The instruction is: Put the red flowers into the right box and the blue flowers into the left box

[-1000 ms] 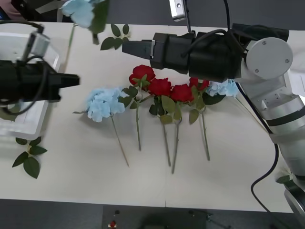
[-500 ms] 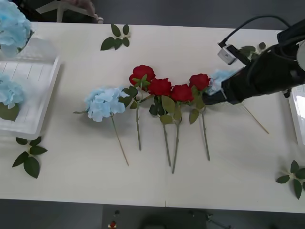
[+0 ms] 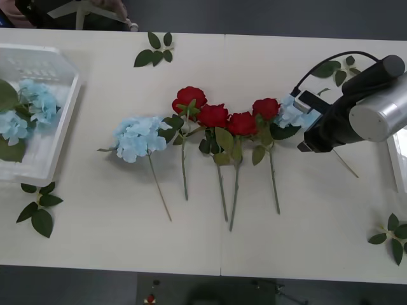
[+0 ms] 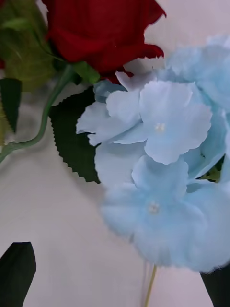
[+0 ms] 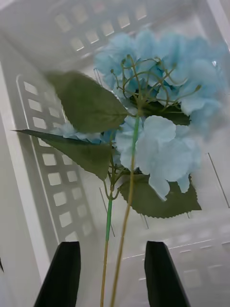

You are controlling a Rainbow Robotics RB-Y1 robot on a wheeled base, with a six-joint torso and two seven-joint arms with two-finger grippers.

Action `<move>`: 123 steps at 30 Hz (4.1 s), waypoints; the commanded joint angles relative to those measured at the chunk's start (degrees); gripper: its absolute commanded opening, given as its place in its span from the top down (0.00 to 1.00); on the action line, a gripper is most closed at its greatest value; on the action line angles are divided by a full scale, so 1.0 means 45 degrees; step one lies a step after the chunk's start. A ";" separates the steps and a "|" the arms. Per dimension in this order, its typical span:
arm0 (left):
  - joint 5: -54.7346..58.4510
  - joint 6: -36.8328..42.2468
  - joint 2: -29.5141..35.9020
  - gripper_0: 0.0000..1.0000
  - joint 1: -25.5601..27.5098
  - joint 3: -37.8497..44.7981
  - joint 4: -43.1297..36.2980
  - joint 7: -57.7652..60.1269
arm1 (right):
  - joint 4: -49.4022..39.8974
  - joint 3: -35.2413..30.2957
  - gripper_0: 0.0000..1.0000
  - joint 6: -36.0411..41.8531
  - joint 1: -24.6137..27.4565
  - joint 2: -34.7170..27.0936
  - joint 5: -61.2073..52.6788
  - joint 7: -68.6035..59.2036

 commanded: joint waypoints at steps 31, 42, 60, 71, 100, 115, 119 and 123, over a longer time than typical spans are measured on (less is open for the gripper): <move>-0.5419 0.3561 -0.8479 0.01 0.4340 0.3157 -1.1435 0.6440 | 0.4452 -0.2127 0.00 -0.3713 -0.0581 0.2840 0.1347 -0.0075; -0.9501 0.5182 -0.8792 0.00 0.2622 -0.0437 -1.1552 1.2924 | 0.5038 -0.2147 0.03 -0.4827 -0.0581 0.2879 0.1347 -0.0193; -1.3192 0.6607 -1.0589 0.00 -0.2613 -0.4578 -0.6317 1.6733 | 0.5917 -0.2322 0.11 -0.6174 -0.0581 0.2840 0.1425 -0.0447; -1.3388 0.5846 -1.1428 0.00 -0.4058 -0.4773 -0.4052 1.6830 | 0.6698 -0.1873 0.11 -0.6428 -0.0561 0.2899 0.1445 -0.0329; -1.2509 0.7896 -0.8089 1.00 -0.4468 -0.4851 -0.7606 1.6752 | 0.7421 -0.1502 1.00 -0.7053 -0.0581 0.3211 0.0761 -0.0310; -1.1298 0.8346 -0.2522 1.00 -0.0445 -0.0379 -0.9423 1.0092 | 0.3007 -0.5545 1.00 -0.1370 0.0005 0.2801 -0.6231 0.2092; -1.1493 0.6021 -0.2542 1.00 -0.0367 -0.0398 -0.7567 0.9193 | 0.2030 -0.5682 1.00 -0.0706 0.0005 0.2860 -0.7989 0.3108; -1.1493 0.4400 -0.2581 0.99 -0.0425 -0.0418 -0.6161 0.8432 | 0.1210 -0.5311 1.00 -0.0608 0.0005 0.2821 -0.9414 0.4026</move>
